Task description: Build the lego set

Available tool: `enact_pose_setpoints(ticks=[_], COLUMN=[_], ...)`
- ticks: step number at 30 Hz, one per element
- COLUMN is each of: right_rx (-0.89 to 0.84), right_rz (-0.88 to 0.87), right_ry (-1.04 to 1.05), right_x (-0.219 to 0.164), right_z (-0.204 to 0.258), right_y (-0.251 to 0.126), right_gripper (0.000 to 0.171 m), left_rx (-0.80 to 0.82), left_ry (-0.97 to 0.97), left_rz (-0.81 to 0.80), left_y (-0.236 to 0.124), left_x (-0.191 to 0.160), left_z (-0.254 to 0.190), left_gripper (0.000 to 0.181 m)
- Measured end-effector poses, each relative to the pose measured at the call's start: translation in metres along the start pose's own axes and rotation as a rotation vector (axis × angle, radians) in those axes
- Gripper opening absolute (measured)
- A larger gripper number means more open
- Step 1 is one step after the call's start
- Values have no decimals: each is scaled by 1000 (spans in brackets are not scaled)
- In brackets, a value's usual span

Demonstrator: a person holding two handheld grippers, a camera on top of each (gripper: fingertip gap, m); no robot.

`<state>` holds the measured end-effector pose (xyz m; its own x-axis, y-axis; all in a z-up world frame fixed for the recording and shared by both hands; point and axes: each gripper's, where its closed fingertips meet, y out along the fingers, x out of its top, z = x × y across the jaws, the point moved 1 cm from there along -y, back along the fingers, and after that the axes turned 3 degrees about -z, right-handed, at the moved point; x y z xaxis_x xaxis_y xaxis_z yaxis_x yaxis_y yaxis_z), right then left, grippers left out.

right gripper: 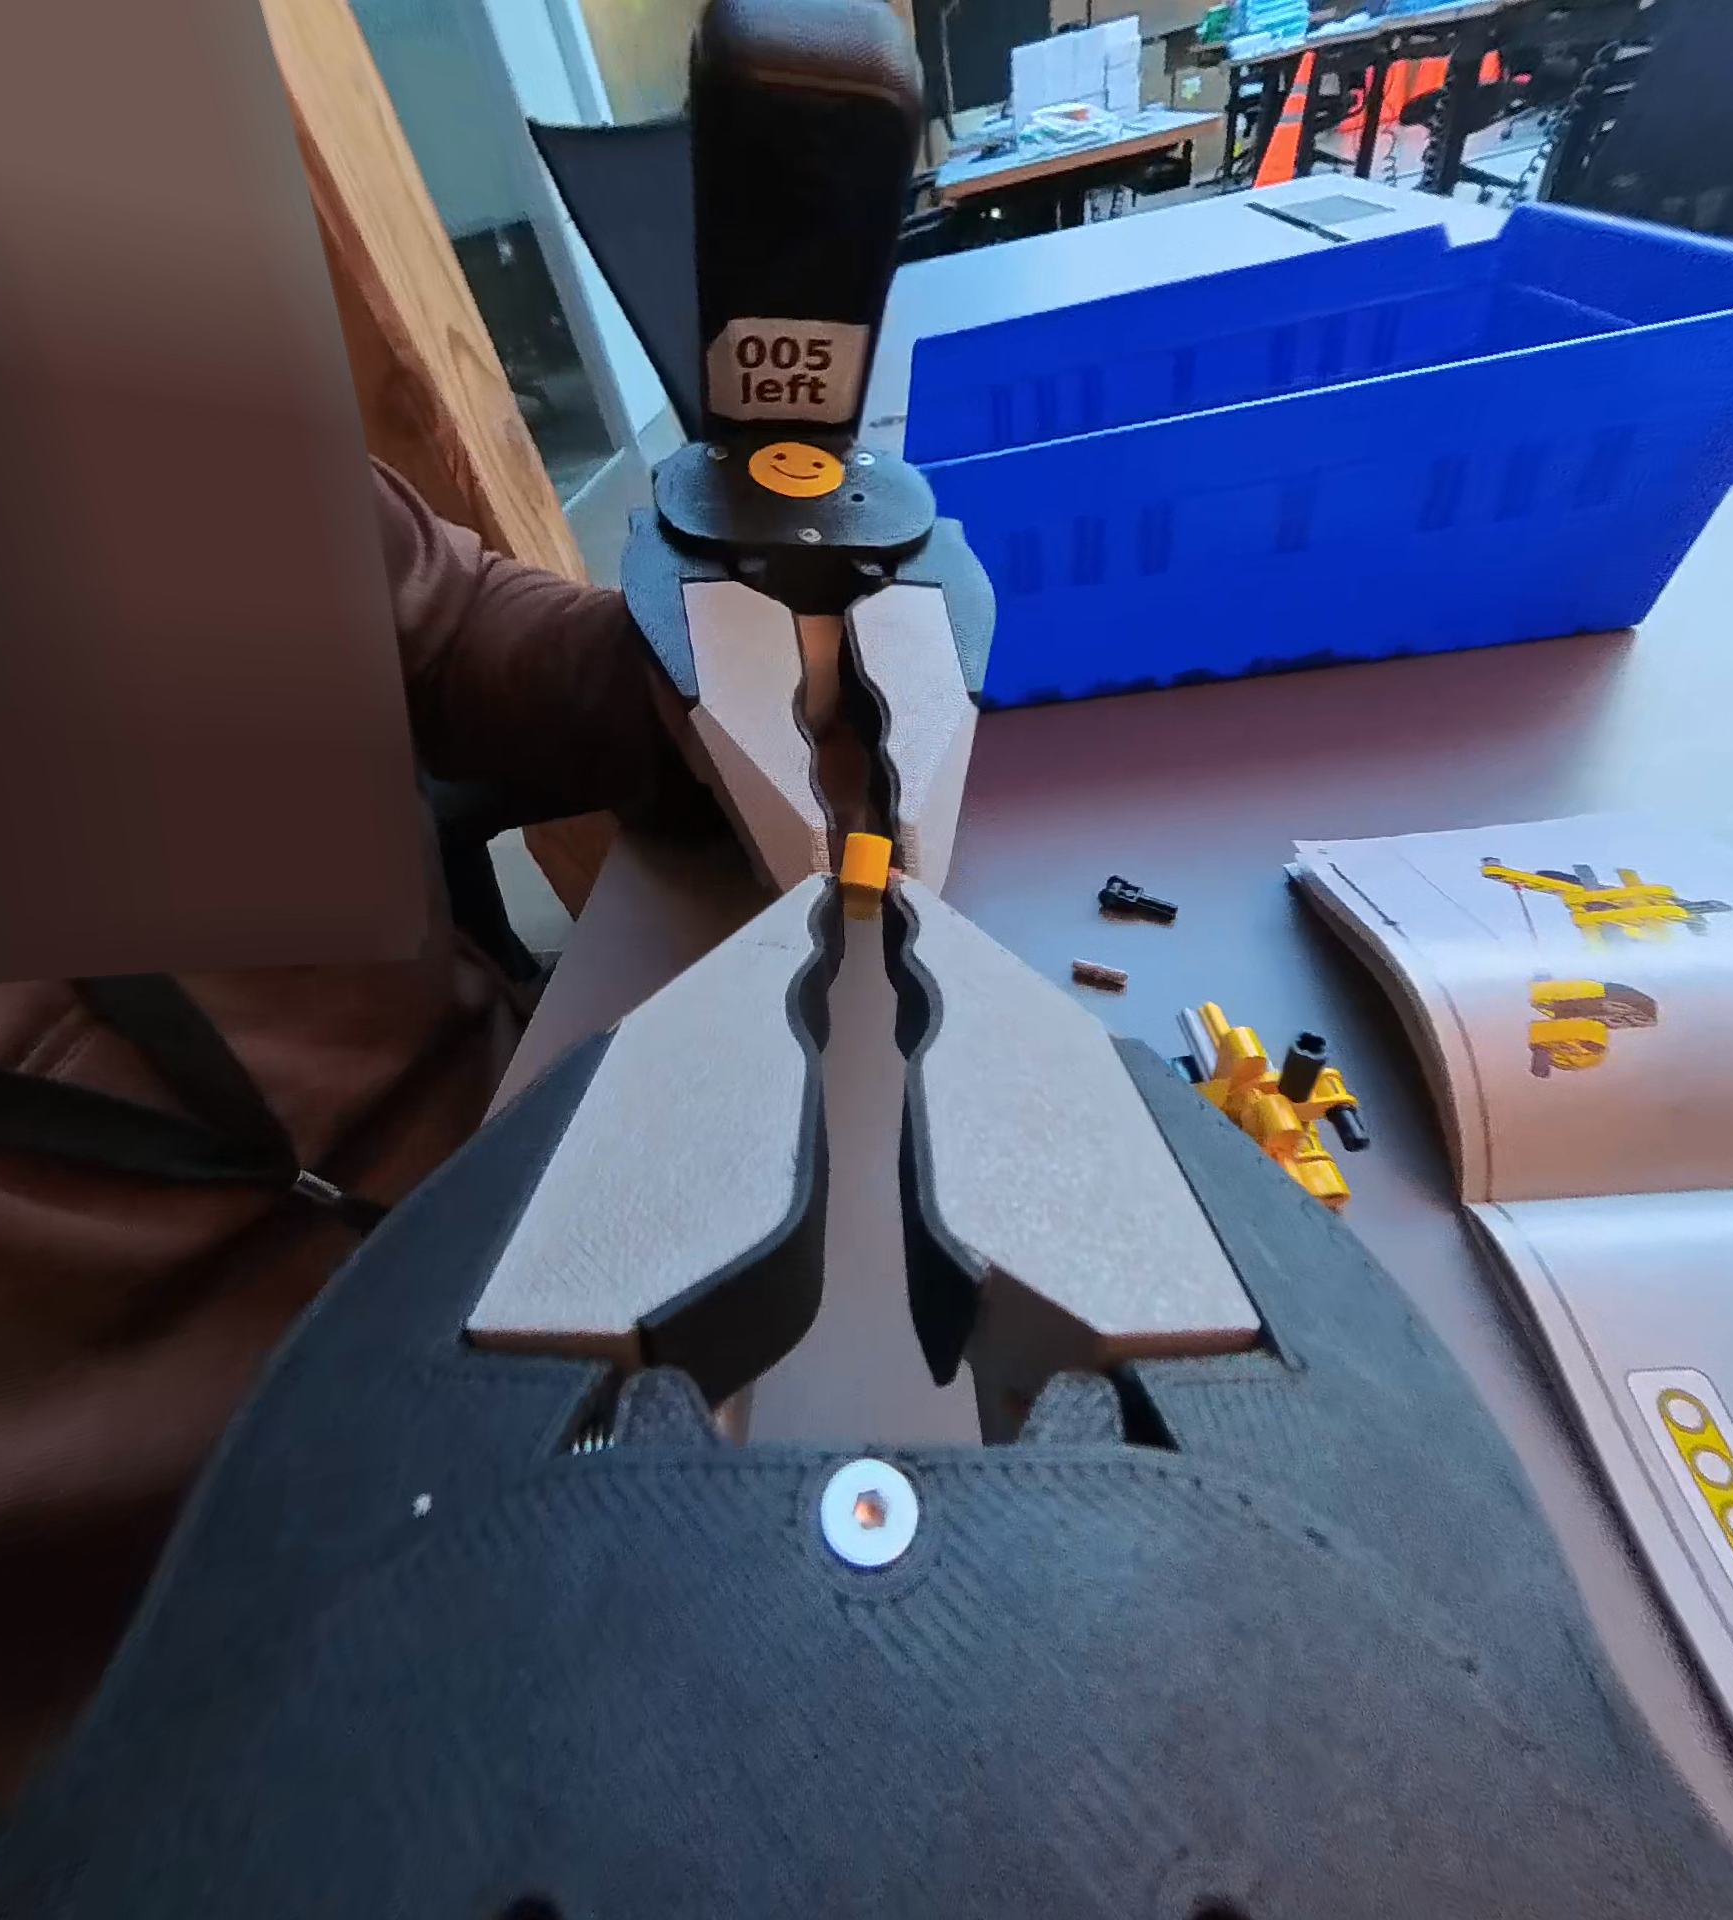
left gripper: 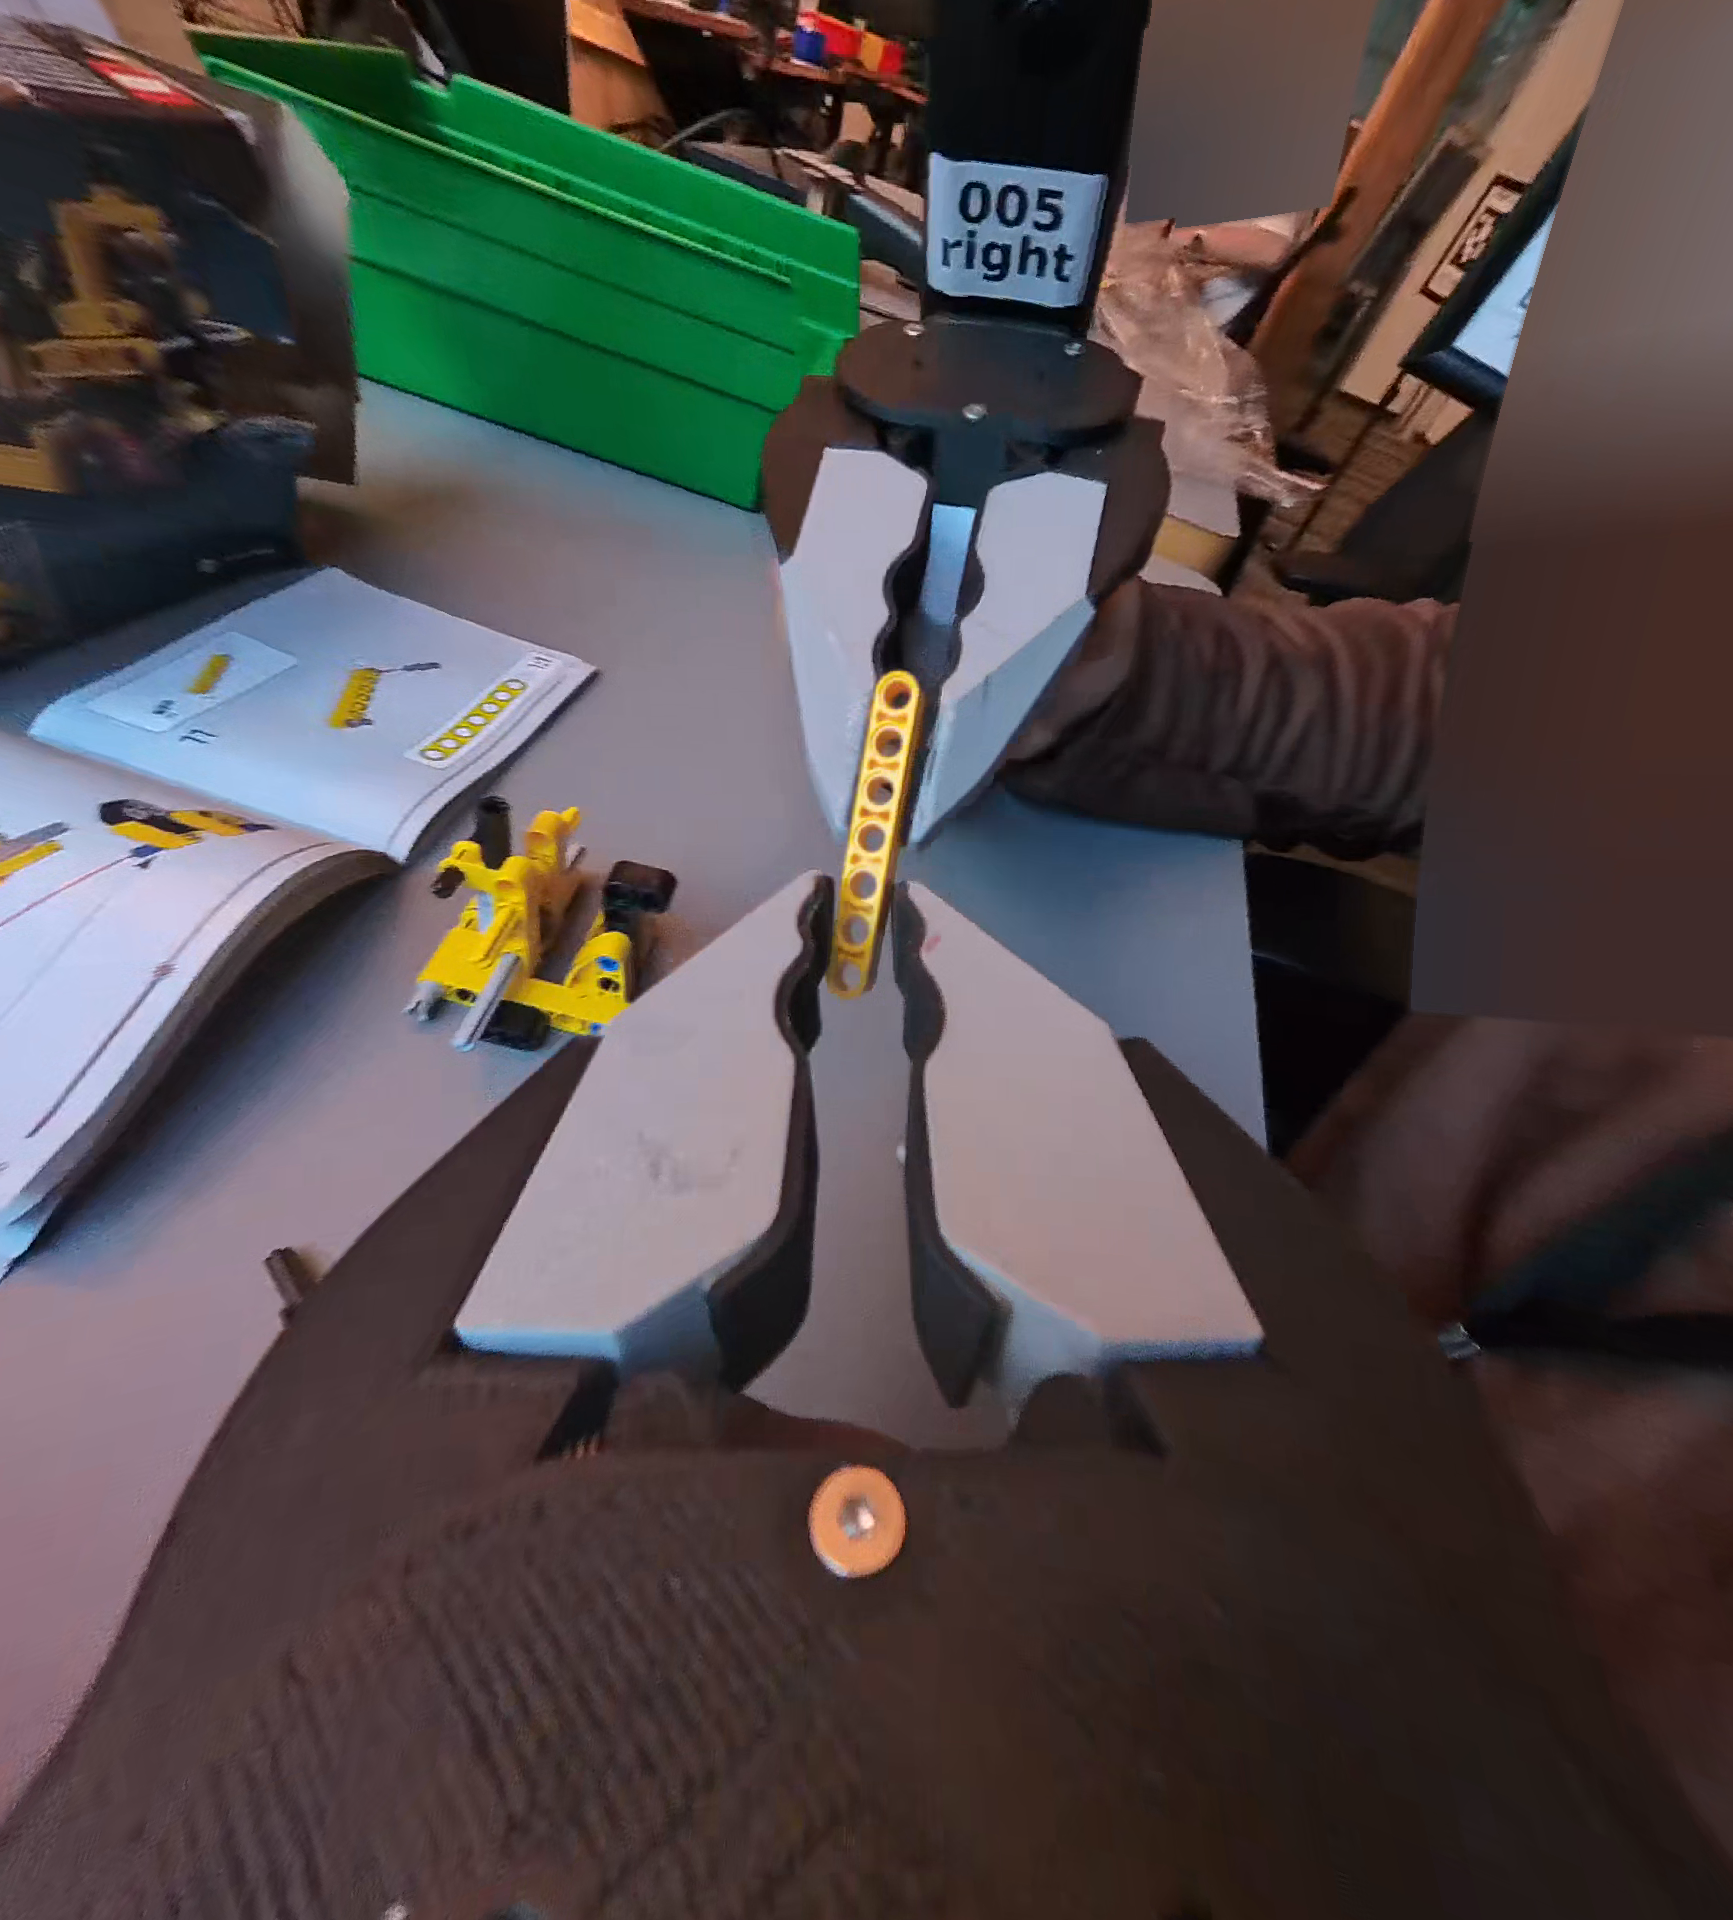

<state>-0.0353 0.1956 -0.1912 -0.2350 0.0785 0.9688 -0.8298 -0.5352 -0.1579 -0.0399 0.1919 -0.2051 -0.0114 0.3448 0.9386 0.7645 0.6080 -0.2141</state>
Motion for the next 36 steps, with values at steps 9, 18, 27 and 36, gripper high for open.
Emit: enact_pose_setpoints(ticks=[9, 18, 27, 36], right_rx=[-84, 90, -11, 32], right_rz=[-39, 327, 492, 115], right_ry=[-88, -238, -295, 14], right_x=[13, -57, -80, -17], right_z=[-6, 32, 18, 15], right_y=[-14, 16, 24, 17], right_gripper=[12, 16, 12, 27], left_rx=[-32, 34, 65, 34], left_ry=[-236, -439, -710, -652], left_rz=[-99, 13, 75, 121], left_y=[-11, -37, -44, -35], left_x=[14, -22, -55, -56], left_z=[15, -20, -16, -32], left_gripper=[5, 5, 5, 5])
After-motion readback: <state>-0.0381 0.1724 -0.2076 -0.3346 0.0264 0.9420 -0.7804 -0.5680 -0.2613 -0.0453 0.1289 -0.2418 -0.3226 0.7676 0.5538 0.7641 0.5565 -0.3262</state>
